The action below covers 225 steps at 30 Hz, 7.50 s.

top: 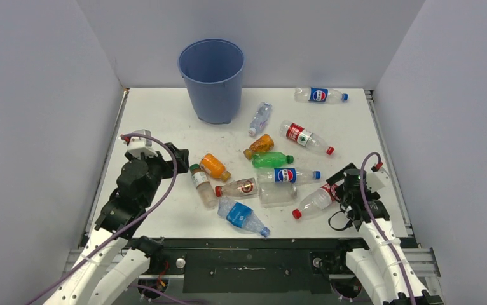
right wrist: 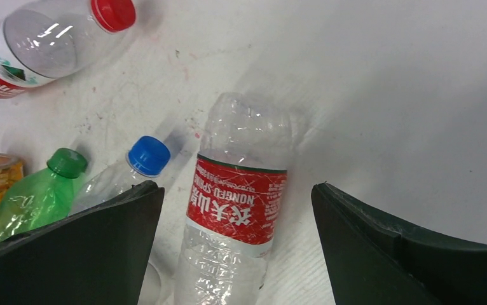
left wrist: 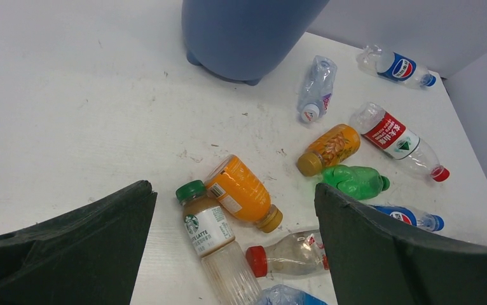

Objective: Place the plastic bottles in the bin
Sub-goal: Pick up the plastic bottle at the center of the board, then place the plastic bottle in the trash bin.

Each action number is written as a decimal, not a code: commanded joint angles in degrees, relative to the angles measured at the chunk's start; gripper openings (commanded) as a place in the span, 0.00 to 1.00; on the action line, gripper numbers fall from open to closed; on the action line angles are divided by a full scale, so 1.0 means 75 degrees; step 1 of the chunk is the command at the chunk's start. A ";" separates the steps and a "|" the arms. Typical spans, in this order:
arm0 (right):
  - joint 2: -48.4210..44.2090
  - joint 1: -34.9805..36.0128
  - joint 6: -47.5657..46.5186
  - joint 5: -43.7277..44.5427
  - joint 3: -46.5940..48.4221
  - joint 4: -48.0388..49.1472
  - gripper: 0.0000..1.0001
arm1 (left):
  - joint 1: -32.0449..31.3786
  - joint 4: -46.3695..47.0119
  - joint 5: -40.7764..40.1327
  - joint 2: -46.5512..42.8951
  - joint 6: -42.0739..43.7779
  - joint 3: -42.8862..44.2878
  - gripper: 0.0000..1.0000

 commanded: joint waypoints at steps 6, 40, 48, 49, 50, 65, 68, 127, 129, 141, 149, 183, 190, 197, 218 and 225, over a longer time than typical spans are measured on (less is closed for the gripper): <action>0.0590 -0.0055 0.0409 -0.0040 -0.0420 0.0454 0.90 | -0.0043 0.0151 0.0033 -0.0126 -0.0083 0.0176 0.96; -0.0383 0.0938 -0.1124 -0.5160 0.1528 0.5021 0.34 | -0.0137 0.1514 0.2770 0.0071 -0.0305 0.0164 0.96; 0.1395 0.4069 -0.1873 -0.5201 0.2376 0.7786 0.15 | -0.0807 0.3746 0.6374 0.1069 -0.1016 -0.0041 0.96; 0.1569 0.4540 -0.2152 -0.5034 0.2421 0.7976 0.09 | -0.1031 0.3709 0.6323 0.1122 -0.0841 -0.0053 0.96; 0.1681 0.4803 -0.2322 -0.4868 0.2456 0.8065 0.06 | -0.1233 0.3705 0.6295 0.1171 -0.0698 -0.0090 0.96; 0.1898 0.5110 -0.1317 -0.3474 0.1114 1.1791 0.05 | -0.2253 0.5730 0.6270 0.1476 -0.1249 -0.0979 0.96; 0.2122 0.5101 -0.0773 -0.3354 0.0950 1.2571 0.05 | -0.2435 0.6145 0.6161 0.1693 -0.1328 -0.0983 0.96; 0.1917 0.5095 -0.5003 -0.5684 0.5964 -0.0043 0.90 | -0.5102 0.1684 0.0256 0.0496 1.5829 -0.0141 0.00; 0.2007 0.5097 -0.5216 -0.6169 0.5900 -0.0110 0.90 | -0.5129 0.1628 0.0323 0.0621 1.5945 -0.0002 0.00; 0.2350 0.5099 -0.5626 -0.7078 0.4978 -0.0008 0.90 | -0.5176 0.1200 0.0889 0.0815 1.6711 0.0552 0.00; 0.2434 0.5113 -0.5414 -0.7527 0.4083 0.0671 0.98 | -0.5176 0.1514 0.1148 0.0873 1.6652 0.0725 0.00; -0.0871 0.5117 -0.4171 -0.3997 0.1405 0.5651 0.33 | -0.3067 0.5440 0.3759 0.2092 -0.1305 0.2126 0.96; -0.0567 0.5117 -0.4127 -0.4118 0.1421 0.5723 0.32 | -0.2604 0.5816 0.4417 0.3210 -0.2453 0.2722 0.96; -0.0410 0.5132 -0.4257 -0.4088 0.1523 0.5597 0.32 | -0.2592 0.4714 0.4631 0.4111 -0.2614 0.4002 0.99; -0.0626 0.5151 -0.4095 -0.3894 0.1344 0.6020 0.30 | -0.2408 0.4455 0.3998 0.4224 -0.2730 0.3501 0.96; -0.0334 0.5150 -0.3820 -0.4094 0.1286 0.6482 0.29 | -0.2378 0.5433 0.4161 0.4091 -0.2938 0.2998 0.96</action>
